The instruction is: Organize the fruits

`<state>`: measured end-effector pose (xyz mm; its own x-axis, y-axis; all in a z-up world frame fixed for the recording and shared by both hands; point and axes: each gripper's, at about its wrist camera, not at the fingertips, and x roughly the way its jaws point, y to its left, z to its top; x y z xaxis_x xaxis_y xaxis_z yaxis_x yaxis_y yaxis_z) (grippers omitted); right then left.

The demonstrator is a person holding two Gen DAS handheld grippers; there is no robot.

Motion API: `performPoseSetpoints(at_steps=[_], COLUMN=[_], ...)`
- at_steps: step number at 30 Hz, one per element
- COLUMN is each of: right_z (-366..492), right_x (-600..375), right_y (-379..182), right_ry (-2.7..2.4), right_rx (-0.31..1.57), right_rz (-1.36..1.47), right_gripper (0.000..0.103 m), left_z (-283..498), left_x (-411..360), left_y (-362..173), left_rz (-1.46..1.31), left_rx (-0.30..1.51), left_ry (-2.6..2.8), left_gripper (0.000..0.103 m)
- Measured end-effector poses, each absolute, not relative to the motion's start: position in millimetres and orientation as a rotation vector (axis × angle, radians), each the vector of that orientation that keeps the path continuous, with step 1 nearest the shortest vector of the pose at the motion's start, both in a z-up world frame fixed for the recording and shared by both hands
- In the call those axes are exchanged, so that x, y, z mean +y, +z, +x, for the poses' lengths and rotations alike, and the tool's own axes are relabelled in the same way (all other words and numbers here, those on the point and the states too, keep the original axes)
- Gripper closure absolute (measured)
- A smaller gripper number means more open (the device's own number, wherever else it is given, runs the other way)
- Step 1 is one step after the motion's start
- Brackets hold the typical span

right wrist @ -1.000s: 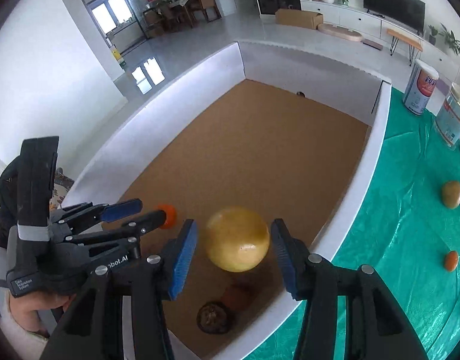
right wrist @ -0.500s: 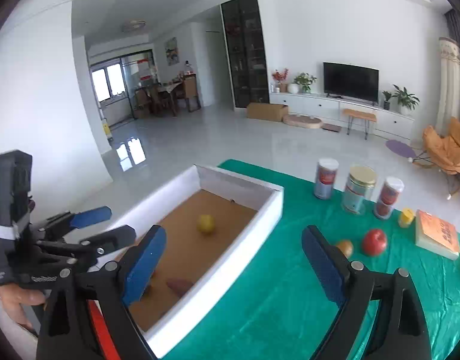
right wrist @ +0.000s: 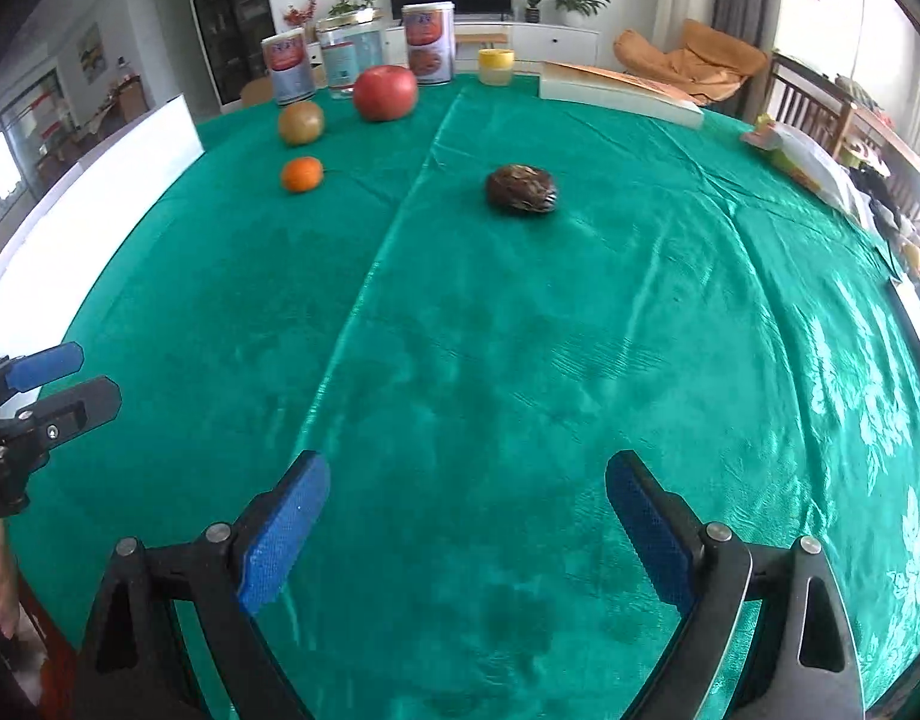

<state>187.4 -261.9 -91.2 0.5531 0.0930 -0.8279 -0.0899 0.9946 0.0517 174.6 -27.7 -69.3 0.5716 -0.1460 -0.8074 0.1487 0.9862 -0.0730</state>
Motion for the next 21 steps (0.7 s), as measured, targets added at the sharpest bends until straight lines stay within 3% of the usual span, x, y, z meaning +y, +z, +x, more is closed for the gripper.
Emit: performPoseSetpoints(at_steps=[10,21], right_z=[197.5,196.6], right_x=[-254.1,-257.5], right_y=[-103.3,-105.1], right_ry=[0.062,0.050], right_rx=[0.928,0.929], right_rz=[-0.033,-0.009], right_gripper=[0.007,0.006], left_z=[195.5,200.0], left_x=[11.3,5.6], left_y=[-92.5,-95.0], left_rz=[-0.032,0.015], left_rx=[0.902,0.922], left_ry=[-0.031,-0.030], left_gripper=[0.015,0.006])
